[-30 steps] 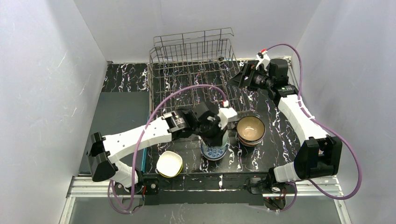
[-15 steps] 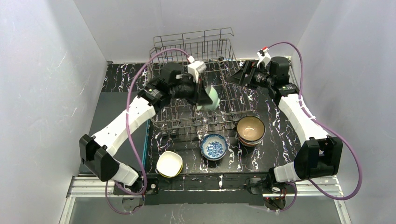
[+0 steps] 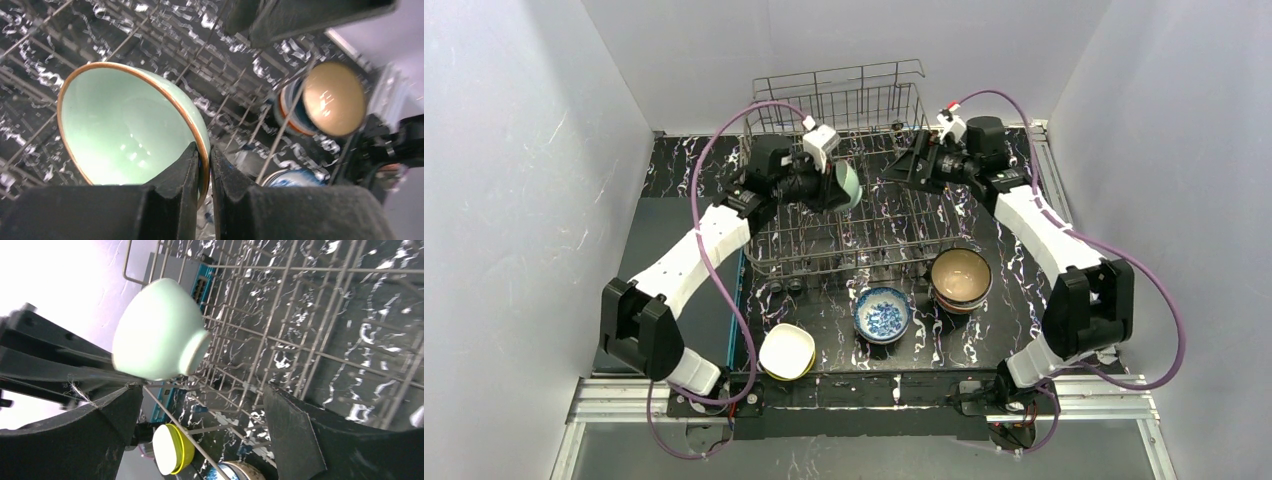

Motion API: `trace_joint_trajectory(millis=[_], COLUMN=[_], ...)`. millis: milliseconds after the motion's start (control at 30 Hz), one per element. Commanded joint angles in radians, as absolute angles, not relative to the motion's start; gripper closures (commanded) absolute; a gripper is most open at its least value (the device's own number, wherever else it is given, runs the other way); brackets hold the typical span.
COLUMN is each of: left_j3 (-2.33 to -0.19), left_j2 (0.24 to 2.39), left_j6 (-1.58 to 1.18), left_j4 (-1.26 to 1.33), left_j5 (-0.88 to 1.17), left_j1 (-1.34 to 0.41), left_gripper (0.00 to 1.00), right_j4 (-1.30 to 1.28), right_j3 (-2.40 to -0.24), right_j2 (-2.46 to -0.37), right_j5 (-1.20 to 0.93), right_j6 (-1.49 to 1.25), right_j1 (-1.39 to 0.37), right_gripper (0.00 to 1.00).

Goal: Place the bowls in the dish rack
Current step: Pick up the bowl from the center of the board, then turn the bowl upside down on the dish rack.

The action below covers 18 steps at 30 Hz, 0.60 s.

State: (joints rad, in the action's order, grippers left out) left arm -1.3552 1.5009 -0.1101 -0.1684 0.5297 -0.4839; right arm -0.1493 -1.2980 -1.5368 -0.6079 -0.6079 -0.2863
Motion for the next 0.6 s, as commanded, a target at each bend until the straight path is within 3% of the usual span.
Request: trace_joint_trajectory(millis=[0, 567], left_j3=[-1.187, -0.888], left_j2=[1.343, 1.094], left_j6=[0.091, 0.305], left_j4=[0.079, 0.273], left_j5=[0.453, 0.276], left_j1=[-0.488, -0.521], left_gripper=[1.0, 1.0], right_j4=[-0.119, 0.139], right_j3=[-1.386, -1.461], right_j2=[-1.585, -1.777], right_j5=[-0.635, -0.732], right_j6=[-0.649, -0.877], right_j1=[-0.345, -0.542], right_gripper=[0.01, 0.01])
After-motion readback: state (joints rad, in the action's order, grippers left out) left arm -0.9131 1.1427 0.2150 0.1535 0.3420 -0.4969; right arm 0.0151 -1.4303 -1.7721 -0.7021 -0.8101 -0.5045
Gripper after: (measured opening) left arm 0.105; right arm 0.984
